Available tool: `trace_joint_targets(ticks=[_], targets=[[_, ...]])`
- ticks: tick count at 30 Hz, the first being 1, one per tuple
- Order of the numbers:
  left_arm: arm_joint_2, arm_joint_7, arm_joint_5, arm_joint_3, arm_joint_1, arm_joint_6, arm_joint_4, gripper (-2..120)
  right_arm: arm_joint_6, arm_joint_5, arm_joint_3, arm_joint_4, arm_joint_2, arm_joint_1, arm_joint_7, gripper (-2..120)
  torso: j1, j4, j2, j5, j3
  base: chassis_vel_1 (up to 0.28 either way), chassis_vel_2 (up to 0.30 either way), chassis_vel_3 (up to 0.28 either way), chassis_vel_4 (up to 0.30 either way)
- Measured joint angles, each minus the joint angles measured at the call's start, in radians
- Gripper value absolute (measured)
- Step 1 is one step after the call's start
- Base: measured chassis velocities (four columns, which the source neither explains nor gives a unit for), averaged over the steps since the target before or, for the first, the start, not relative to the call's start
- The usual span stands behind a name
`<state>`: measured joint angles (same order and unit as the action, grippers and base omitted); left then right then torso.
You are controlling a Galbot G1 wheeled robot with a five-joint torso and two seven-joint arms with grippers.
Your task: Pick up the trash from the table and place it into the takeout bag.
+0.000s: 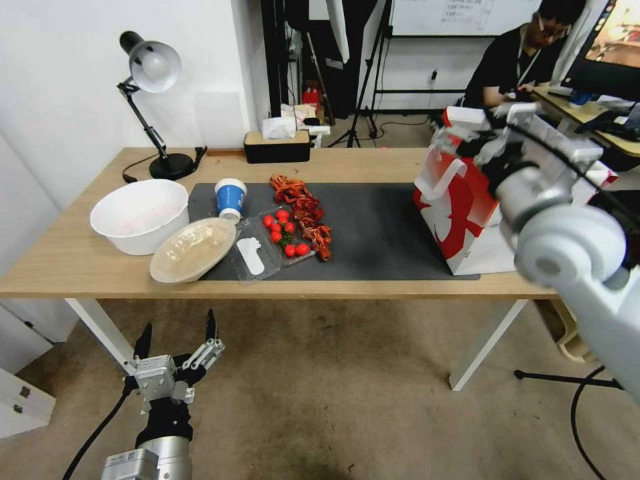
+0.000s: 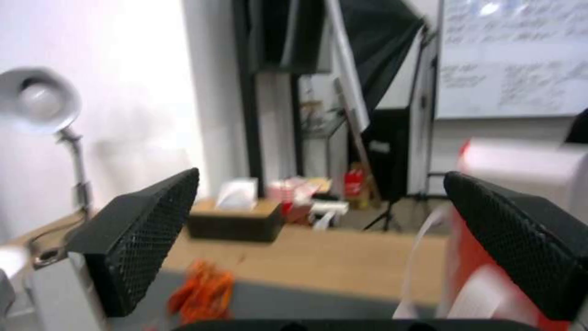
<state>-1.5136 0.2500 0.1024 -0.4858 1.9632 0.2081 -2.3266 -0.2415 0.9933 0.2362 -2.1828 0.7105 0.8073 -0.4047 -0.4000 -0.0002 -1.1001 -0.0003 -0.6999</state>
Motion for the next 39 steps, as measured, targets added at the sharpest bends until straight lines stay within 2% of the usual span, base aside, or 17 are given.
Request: trace_joint_targets(ticks=[9, 11, 13, 16, 18, 21, 22, 25, 28, 39], targets=[[-0.008, 0.01, 0.023, -0.013, 0.002, -0.018, -0.022, 100, 0.052, -0.09, 0.079, -0.019, 0.06, 0.184, 0.127, 100, 0.0, 0.0003, 0.0, 0.0005, 0.0, 0.0, 0.0, 0.0, 0.0], [-0.005, 0.009, 0.025, -0.015, 0.002, -0.023, -0.024, 100, 0.085, -0.149, 0.142, -0.033, 0.094, 0.279, 0.178, 100, 0.0, 0.0002, 0.0, 0.0001, 0.0, 0.0, 0.0, 0.0, 0.0], [-0.001, 0.008, 0.025, -0.015, 0.0, -0.024, -0.024, 100, 0.106, -0.182, 0.162, -0.037, 0.107, 0.323, 0.2, 100, 0.0, 0.0001, 0.0, -0.0002, 0.0, 0.0, 0.0, 0.0, 0.0], [0.019, 0.007, 0.022, -0.019, -0.024, -0.027, -0.001, 100, 0.257, -0.354, 0.211, -0.028, 0.198, 0.544, 0.285, 100, 0.0, -0.0003, 0.0, 0.0001, 0.0, 0.0, 0.0, 0.0, 0.0], [0.019, 0.007, 0.02, -0.021, -0.026, -0.027, 0.003, 100, 0.285, -0.384, 0.214, -0.023, 0.218, 0.574, 0.293, 100, 0.0, -0.0001, 0.0, 0.0003, 0.0, 0.0, 0.0, 0.0, 0.0], [0.018, 0.007, 0.04, -0.013, -0.035, -0.03, 0.015, 100, 0.44, -0.539, 0.204, 0.045, 0.342, 0.706, 0.33, 100, 0.0, 0.0, 0.0, 0.0002, 0.0, 0.0, 0.0, 0.0, 0.0], [0.018, 0.007, 0.04, -0.013, -0.035, -0.03, 0.015, 100, 0.44, -0.539, 0.204, 0.045, 0.342, 0.706, 0.33, 100, 0.0, 0.0, 0.0, 0.0002, 0.0, 0.0, 0.0, 0.0, 0.0], [0.038, 0.009, 0.064, -0.022, -0.047, -0.04, 0.018, 100, 0.55, -0.611, 0.173, 0.111, 0.427, 0.774, 0.363, 100, 0.0, 0.0002, 0.0, 0.0001, 0.0, 0.0, 0.0, 0.0, 0.0], [0.056, 0.015, 0.084, -0.036, -0.062, -0.055, 0.014, 100, 0.595, -0.645, 0.153, 0.139, 0.465, 0.812, 0.371, 100, 0.0, 0.0002, 0.0, 0.0001, 0.0, 0.0, 0.0, 0.0, 0.0], [0.078, 0.041, 0.133, -0.048, -0.095, -0.086, 0.012, 100, 0.619, -0.685, 0.136, 0.163, 0.519, 0.868, 0.374, 100, 0.0, 0.0003, 0.0, 0.0003, 0.0, 0.0, 0.0, 0.0, 0.0]])
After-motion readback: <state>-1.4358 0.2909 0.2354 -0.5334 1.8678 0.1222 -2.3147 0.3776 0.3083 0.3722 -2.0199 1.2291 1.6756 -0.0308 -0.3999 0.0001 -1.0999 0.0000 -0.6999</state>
